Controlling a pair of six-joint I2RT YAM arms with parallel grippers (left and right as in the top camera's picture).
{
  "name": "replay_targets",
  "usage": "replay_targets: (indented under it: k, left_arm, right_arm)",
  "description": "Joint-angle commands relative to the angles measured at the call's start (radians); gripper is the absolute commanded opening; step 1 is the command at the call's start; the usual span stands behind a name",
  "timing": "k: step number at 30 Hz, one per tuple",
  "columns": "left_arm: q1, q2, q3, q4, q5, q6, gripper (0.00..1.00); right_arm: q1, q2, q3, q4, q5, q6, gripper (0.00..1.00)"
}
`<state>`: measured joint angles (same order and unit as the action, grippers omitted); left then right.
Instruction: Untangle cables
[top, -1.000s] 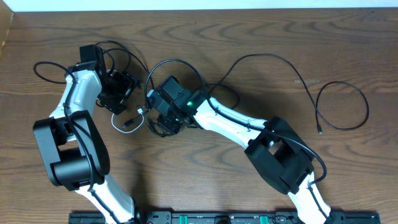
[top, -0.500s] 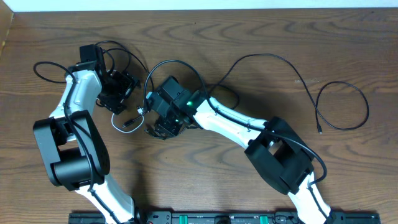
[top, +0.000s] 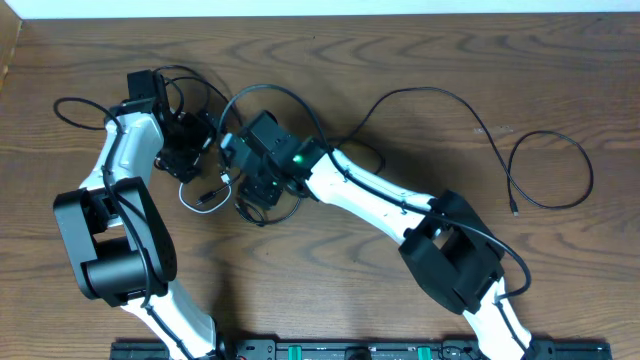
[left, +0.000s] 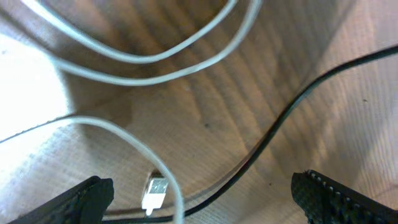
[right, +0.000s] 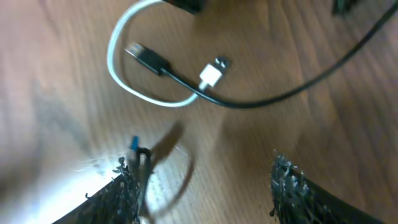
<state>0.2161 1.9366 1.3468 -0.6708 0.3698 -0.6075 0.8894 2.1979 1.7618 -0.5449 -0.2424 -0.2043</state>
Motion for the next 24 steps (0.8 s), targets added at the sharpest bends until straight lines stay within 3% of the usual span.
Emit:
replay_targets:
  k: [1,6,13,15,17,19,20,24]
  left_arm:
    - [0.006,0.009,-0.001,0.008,0.05,0.062,0.99]
    - [0.006,0.009,-0.001,0.006,0.049,0.074,0.99]
    - [0.005,0.009,-0.001,0.007,0.049,0.076,0.99]
    - [0.005,0.009,-0.001,0.006,0.049,0.076,0.99]
    - [0.005,0.009,-0.001,0.006,0.049,0.076,0.99]
    - [0.005,0.009,-0.001,0.006,0.05,0.076,0.99]
    - [0.005,0.008,-0.001,0.006,0.065,0.076,0.99]
    - [0.008,-0.004,0.009,0.007,0.204,0.17,0.99]
  right_arm:
    - [0.003,-0.032,0.027,-0.045,-0.071,-0.042,0.7]
    - [0.011,-0.025,0.016,-0.148,-0.156,-0.156,0.71]
    - [0.035,0.056,0.015,-0.15,-0.101,-0.16,0.59]
    - [0.034,0.081,0.015,-0.146,-0.073,-0.16,0.52]
    - [0.033,0.092,0.015,-0.143,-0.07,-0.159,0.39]
    - [0.028,0.091,0.016,-0.137,-0.07,-0.159,0.17]
    - [0.024,0.087,0.02,-0.135,-0.07,-0.156,0.01]
    - [-0.014,0.062,0.055,-0.137,-0.105,-0.056,0.01]
